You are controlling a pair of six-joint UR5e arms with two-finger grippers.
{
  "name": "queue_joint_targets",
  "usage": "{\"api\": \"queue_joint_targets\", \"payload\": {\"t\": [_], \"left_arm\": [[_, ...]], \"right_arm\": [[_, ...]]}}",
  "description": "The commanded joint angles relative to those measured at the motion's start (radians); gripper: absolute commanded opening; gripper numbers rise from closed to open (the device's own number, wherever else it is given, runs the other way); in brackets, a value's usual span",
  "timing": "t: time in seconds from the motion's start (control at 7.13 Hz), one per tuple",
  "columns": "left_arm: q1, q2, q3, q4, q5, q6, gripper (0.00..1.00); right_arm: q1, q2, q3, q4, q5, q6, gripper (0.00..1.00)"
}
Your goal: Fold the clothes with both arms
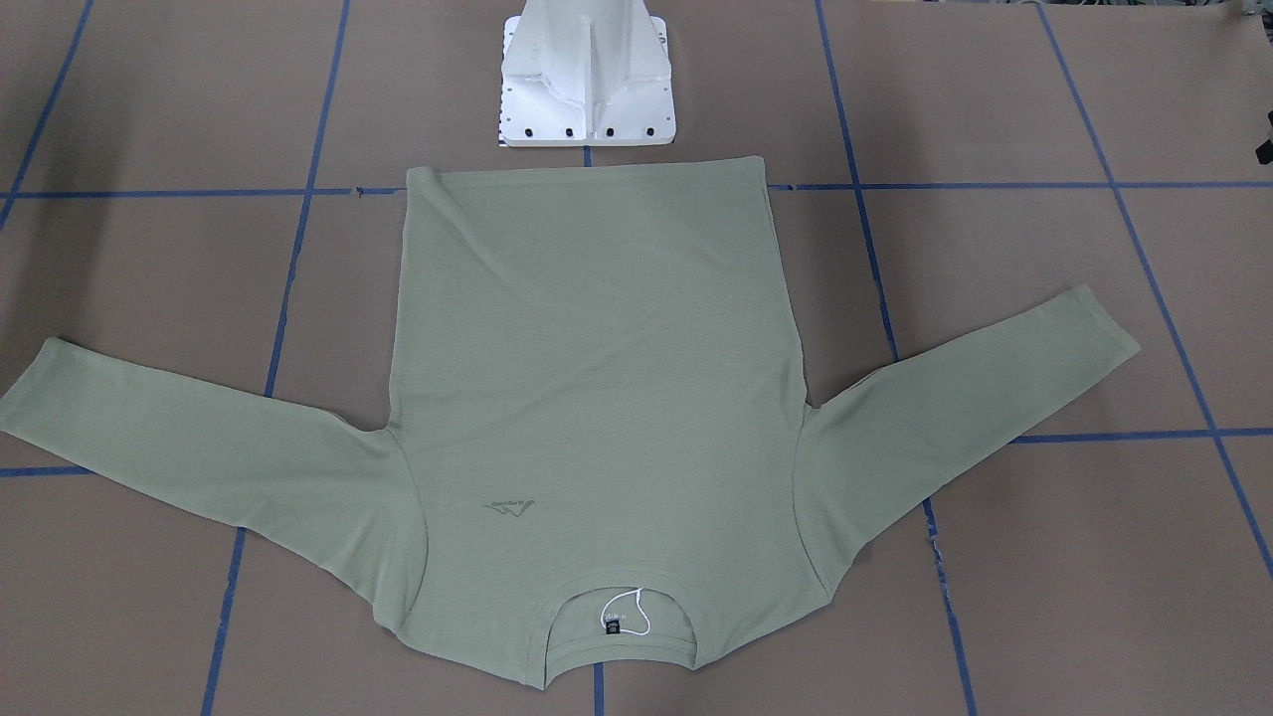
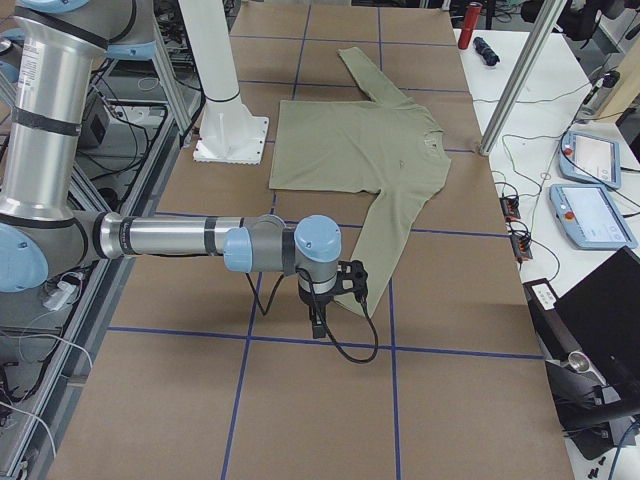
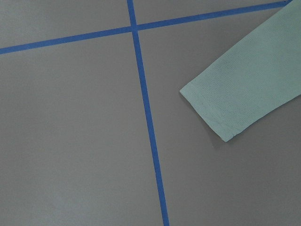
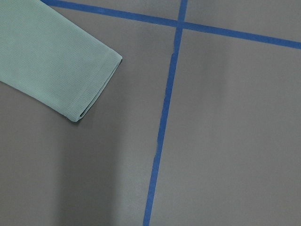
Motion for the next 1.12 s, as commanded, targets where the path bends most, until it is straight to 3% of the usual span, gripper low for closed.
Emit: {"api": "queue_joint_targets", "payload": {"t": [0.0,0.42,0.56,0.84,0.98], "left_arm": [[0.0,0.0,-0.003,-0.002,-0.006,0.006,1.0],[0.0,-0.003,-0.021,-0.075,-0.002,0.006,1.0],[0.0,-0.012,-0.028,-0.123,0.003,0.002,1.0],[-0.002,-0.026,-0.022,-0.296,0.003,0.003,1.0],[-0.003,-0.102,0.035,-0.427,0.003,-0.001,1.0]], "right_arm": [[0.0,0.0,0.001,0.0,0.0,-0.001,1.0],[0.0,0.073,0.005,0.002,-0.003,0.002,1.0],[0.0,0.156,0.015,0.005,-0.002,0.004,1.0],[0.0,0.231,0.017,0.026,-0.006,0.007,1.0],[0.0,0.264,0.015,0.026,-0.005,0.093,1.0]]}}
